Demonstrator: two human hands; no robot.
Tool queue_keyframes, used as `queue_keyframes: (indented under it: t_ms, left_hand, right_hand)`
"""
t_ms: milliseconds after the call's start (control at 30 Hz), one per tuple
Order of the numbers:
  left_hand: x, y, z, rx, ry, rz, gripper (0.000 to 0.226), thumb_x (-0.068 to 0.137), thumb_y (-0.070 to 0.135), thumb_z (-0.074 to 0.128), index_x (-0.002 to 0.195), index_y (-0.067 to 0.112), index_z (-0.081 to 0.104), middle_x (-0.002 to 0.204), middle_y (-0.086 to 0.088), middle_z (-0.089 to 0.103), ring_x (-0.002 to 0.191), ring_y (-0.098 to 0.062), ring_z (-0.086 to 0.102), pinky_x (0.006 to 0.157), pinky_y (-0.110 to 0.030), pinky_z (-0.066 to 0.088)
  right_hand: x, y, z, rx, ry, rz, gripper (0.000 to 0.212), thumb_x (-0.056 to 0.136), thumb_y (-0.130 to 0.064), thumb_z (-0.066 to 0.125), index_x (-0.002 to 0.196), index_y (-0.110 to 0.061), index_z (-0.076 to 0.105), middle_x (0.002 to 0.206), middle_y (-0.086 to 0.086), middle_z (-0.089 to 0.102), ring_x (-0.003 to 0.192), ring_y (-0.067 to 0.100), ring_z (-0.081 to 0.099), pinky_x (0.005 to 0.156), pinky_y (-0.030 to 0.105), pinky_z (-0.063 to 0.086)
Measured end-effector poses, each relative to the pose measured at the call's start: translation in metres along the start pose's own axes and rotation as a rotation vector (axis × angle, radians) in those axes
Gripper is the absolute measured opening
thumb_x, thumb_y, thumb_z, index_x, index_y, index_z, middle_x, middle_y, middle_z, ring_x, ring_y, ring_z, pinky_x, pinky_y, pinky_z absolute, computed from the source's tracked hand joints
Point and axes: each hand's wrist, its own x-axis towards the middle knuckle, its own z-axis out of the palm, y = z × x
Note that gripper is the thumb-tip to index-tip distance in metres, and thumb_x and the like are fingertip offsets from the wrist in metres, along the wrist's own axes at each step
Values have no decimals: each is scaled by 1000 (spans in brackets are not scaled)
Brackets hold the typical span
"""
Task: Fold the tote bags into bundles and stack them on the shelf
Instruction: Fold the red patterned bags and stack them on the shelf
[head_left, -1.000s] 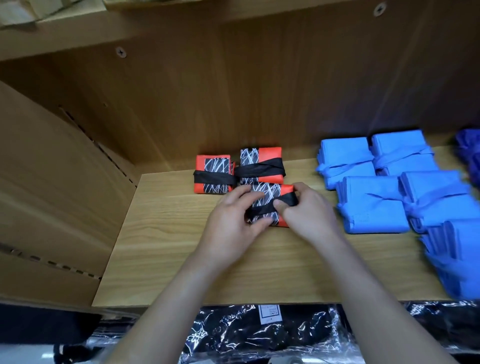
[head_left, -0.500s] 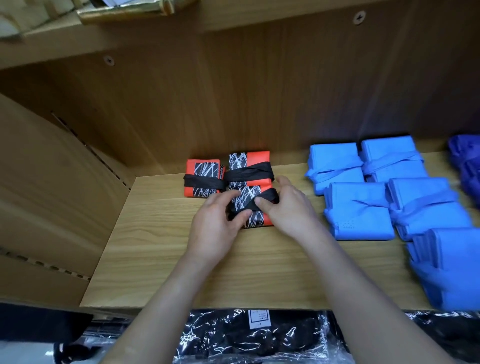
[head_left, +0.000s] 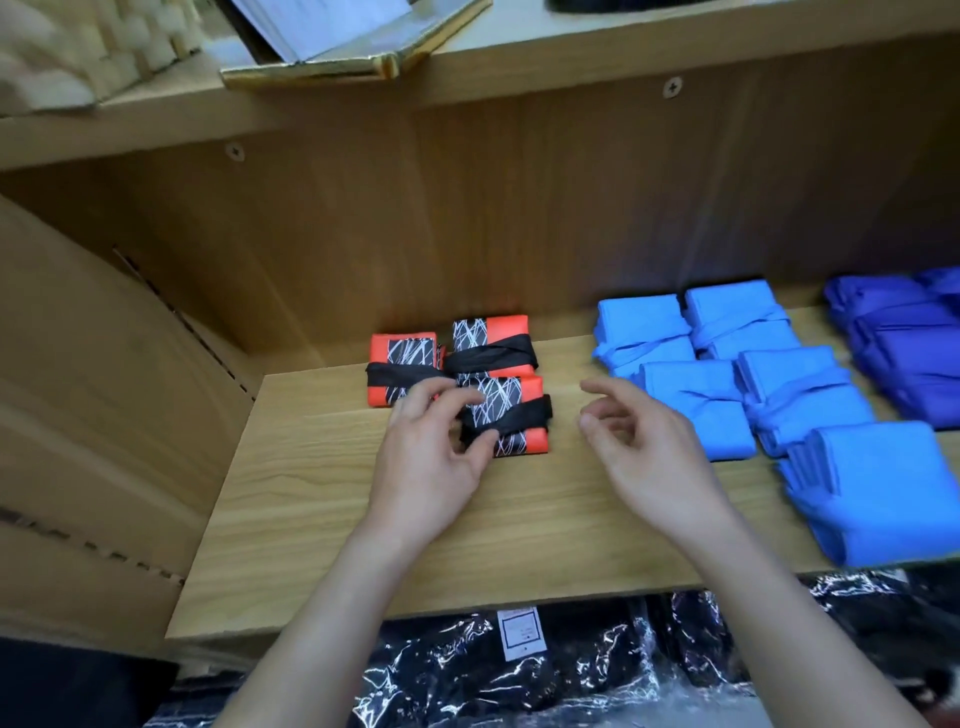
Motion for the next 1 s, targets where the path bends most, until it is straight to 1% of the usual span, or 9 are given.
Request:
queue_keyframes:
  t_ms: [100, 200, 267, 400, 467, 533, 800, 900, 1000]
  left_hand:
    - [-10, 4, -12, -86, 12, 52, 13, 85, 17, 69, 96, 24, 73, 96, 14, 65, 79, 2, 56, 75, -22, 49]
    - [-29, 13, -21, -147, -115, 60, 12, 88, 18, 67, 94, 25, 75, 70, 18, 65, 64, 8, 56, 61, -5, 38]
    - [-44, 22, -19, -184, -181, 121, 13, 87, 16, 69, 92, 26, 76, 59, 22, 58, 61, 9, 54, 59, -2, 35]
    - [-68, 36, 3, -203, -321, 315, 18, 85, 9, 69, 94, 25, 74, 80, 20, 65, 72, 0, 57, 68, -8, 42]
    - [-79, 45, 21, -212, -384, 425, 23, 83, 3, 68, 94, 22, 74, 88, 17, 65, 76, 1, 57, 73, -12, 45]
    - [-91, 60, 40, -208, -437, 518, 25, 81, 0, 68, 95, 20, 73, 91, 13, 67, 81, -4, 60, 75, -18, 48]
    - [-150, 146, 139, -151, -741, 580, 15, 84, 14, 71, 92, 26, 73, 86, 16, 72, 78, -4, 62, 71, -11, 40]
    - [-175, 185, 189, -138, -817, 544, 20, 82, 8, 71, 90, 26, 74, 89, 18, 71, 79, -3, 64, 75, -13, 43]
    - [-198, 228, 242, -134, -893, 522, 23, 82, 5, 70, 90, 26, 75, 91, 16, 71, 77, -4, 62, 72, -11, 41]
  right_hand:
    - [-26, 1, -11, 5, 23, 10, 22, 91, -17, 63, 108, -30, 66, 83, -15, 66, 80, -8, 56, 72, 3, 39]
    - [-62, 6, -28, -55, 56, 33, 18, 90, -16, 65, 98, -32, 69, 78, -13, 68, 75, -2, 60, 67, 7, 41]
    - [-89, 13, -41, -130, 102, 64, 17, 88, -15, 67, 94, -30, 71, 72, -15, 68, 71, 1, 61, 64, 7, 40]
    - [-144, 35, -70, -379, 157, 127, 16, 86, -13, 68, 95, -25, 73, 77, -17, 70, 73, 3, 63, 71, 21, 49]
    - [-174, 49, -86, -516, 153, 199, 14, 87, -16, 66, 97, -24, 71, 84, -10, 71, 79, 14, 66, 70, 37, 53]
    - [-204, 66, -104, -605, 168, 274, 15, 88, -17, 63, 100, -23, 71, 86, -5, 70, 81, 20, 66, 68, 40, 53]
    - [-334, 160, -174, -501, 446, 592, 22, 86, -11, 67, 105, -22, 71, 98, -5, 69, 90, 18, 64, 80, 37, 52]
    - [-385, 201, -203, -304, 623, 739, 23, 88, -11, 66, 106, -24, 71, 95, -9, 69, 85, 10, 64, 81, 25, 49]
    - [-429, 244, -232, -157, 783, 882, 19, 89, -14, 65, 101, -29, 69, 88, -9, 70, 81, 4, 63, 70, 4, 42]
